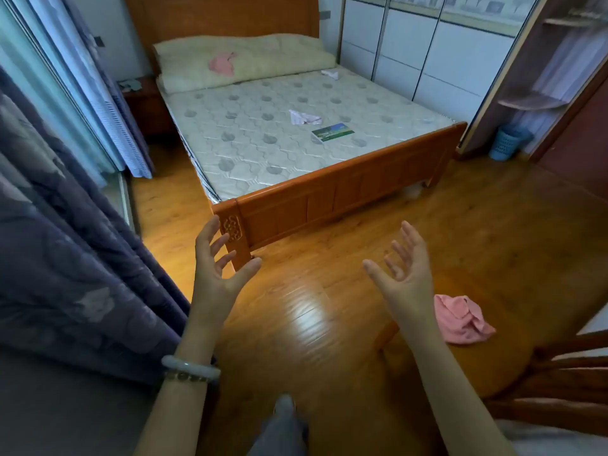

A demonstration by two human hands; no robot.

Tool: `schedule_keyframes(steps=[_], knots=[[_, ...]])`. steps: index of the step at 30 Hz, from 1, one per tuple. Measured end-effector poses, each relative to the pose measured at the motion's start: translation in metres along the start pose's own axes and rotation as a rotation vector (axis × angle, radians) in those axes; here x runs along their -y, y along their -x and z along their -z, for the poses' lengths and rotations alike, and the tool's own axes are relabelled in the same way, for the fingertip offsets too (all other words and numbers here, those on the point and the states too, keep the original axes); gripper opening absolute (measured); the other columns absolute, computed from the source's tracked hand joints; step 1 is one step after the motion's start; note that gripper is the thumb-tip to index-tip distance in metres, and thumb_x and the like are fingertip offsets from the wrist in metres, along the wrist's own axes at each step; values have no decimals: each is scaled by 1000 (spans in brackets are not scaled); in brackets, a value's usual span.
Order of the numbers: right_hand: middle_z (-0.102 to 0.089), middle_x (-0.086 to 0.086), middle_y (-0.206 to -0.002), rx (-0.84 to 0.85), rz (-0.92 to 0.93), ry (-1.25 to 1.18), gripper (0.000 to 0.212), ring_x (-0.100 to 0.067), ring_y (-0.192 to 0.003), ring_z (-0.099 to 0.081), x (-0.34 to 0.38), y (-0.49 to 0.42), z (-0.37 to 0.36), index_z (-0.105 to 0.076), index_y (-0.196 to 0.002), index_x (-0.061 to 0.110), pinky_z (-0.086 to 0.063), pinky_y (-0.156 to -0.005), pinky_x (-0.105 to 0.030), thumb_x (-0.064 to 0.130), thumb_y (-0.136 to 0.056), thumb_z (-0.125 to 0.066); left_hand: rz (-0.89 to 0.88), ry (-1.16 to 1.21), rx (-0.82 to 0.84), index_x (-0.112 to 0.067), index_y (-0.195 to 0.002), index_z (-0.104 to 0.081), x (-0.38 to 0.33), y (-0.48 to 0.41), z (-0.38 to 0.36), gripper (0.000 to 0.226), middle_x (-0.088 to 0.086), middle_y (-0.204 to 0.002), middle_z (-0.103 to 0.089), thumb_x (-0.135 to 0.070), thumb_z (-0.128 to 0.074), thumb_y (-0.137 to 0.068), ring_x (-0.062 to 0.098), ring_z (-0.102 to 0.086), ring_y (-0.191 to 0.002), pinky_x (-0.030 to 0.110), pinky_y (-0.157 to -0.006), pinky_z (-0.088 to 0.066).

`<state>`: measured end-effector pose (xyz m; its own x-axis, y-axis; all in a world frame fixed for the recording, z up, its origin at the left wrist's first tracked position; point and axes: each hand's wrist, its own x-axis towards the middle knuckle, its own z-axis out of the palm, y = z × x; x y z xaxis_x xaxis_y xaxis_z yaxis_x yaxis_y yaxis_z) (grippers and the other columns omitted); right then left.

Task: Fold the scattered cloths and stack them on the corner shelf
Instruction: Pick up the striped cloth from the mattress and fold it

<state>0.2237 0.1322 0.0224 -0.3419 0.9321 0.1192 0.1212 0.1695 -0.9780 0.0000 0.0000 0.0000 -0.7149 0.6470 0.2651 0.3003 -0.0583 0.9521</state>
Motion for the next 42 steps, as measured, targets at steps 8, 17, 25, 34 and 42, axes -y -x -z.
schedule_keyframes(steps=[8,17,25,34,42], knots=[[-31,4,-151,-38,-8,20,81,-11,-131,-38,-18,-98,-17,-27,-144,33,-43,-103,-35,16,-80,-73,15,33,68,-32,-143,-26,24,-97,-44,86,-16,-142,-32,-20,-78,-75,5,-37,-131,25,-101,-41],[-31,8,-150,-139,-3,56,79,-7,-127,-38,-7,-237,-51,-26,-143,36,-42,-100,-30,21,-81,-73,5,126,171,-38,-139,-31,30,-252,-89,84,-24,-139,-35,-29,-77,-70,-1,-40,-128,36,-104,-42],[-31,8,-151,-207,-3,83,78,-6,-129,-37,-17,-324,-44,-27,-143,36,-40,-98,-19,21,-81,-72,-8,121,271,-35,-142,-28,46,-333,-150,83,-15,-145,-33,-33,-74,-73,-1,-41,-127,21,-97,-41],[-35,12,-148,-212,-17,76,78,-5,-129,-41,-58,-444,-20,-29,-143,36,-44,-96,-18,21,-80,-74,-3,95,268,-33,-142,-28,68,-421,-241,82,-11,-148,-31,-35,-72,-74,6,-39,-132,24,-99,-43],[-34,12,-149,-194,25,51,80,-4,-131,-40,-75,-566,25,-30,-144,31,-43,-99,-17,17,-79,-75,-74,74,263,-31,-142,-29,64,-516,-339,84,-17,-147,-32,-44,-72,-71,2,-40,-130,32,-103,-42]])
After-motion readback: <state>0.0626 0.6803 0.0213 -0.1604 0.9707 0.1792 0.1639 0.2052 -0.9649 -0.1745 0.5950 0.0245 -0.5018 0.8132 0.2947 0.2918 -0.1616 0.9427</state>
